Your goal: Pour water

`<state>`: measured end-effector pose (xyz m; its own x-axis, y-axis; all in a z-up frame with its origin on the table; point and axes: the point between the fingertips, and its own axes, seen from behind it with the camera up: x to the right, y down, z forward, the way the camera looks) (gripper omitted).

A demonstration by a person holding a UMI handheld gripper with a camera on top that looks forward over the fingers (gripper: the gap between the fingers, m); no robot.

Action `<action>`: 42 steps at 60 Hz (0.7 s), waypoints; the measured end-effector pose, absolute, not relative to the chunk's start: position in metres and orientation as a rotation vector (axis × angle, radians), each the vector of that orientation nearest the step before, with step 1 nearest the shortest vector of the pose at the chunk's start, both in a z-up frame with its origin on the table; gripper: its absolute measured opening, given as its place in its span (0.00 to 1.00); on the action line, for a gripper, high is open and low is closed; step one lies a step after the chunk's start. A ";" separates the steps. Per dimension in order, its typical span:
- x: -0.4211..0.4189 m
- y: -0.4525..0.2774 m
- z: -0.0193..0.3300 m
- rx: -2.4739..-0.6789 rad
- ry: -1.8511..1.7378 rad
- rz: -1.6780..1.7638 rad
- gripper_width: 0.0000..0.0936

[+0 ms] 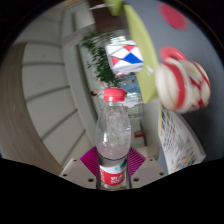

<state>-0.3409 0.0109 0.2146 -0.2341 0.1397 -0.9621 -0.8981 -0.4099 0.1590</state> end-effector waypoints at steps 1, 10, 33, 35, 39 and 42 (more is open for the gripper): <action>-0.338 0.001 0.217 -1.260 0.947 1.712 0.35; -0.300 -0.014 0.275 -1.407 0.512 1.185 0.36; -0.114 0.007 0.254 -1.539 0.029 0.097 0.36; -0.104 0.013 0.240 -1.572 0.045 0.082 0.36; -0.079 0.017 0.202 -1.639 0.052 0.030 0.36; -0.068 0.021 0.177 -1.685 0.045 -0.002 0.36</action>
